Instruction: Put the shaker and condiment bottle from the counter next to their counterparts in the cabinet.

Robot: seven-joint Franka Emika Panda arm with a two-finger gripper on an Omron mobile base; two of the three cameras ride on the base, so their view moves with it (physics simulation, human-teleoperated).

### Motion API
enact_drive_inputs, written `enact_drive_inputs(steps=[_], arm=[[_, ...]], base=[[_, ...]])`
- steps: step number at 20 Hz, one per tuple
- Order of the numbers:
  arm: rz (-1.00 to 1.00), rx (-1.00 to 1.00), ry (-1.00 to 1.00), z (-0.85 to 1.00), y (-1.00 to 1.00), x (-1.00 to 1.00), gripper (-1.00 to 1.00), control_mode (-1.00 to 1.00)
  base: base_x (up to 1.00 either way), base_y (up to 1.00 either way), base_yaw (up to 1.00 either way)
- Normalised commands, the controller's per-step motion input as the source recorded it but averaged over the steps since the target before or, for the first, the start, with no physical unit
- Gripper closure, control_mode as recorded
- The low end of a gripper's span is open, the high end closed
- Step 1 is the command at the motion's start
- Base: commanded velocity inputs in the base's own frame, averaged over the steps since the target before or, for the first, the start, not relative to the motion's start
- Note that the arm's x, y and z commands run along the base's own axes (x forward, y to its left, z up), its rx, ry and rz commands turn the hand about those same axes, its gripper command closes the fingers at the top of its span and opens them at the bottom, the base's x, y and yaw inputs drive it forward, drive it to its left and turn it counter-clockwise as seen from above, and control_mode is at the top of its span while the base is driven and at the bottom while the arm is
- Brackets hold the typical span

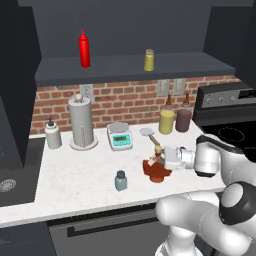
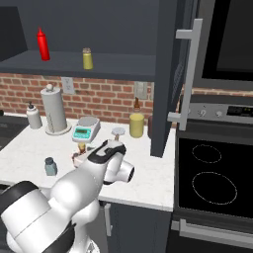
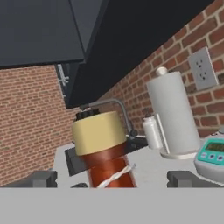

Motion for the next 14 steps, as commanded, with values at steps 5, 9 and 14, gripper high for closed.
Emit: enact_drive_inputs(steps=[5,9,14], arm=[[0.09,-0.05,0.00,0.00,0.59,0.00,-1.00,-1.00],[0.00,-0.01,0.00,-0.01,0.14,0.00,1.00,-1.00],[0.00,0.00,0.00,-0.06,0.00,0.00,1.00,-1.00]], base=[[0.00,0.00,0.00],[0.00,0.00,0.00],[0.00,0.00,0.00]])
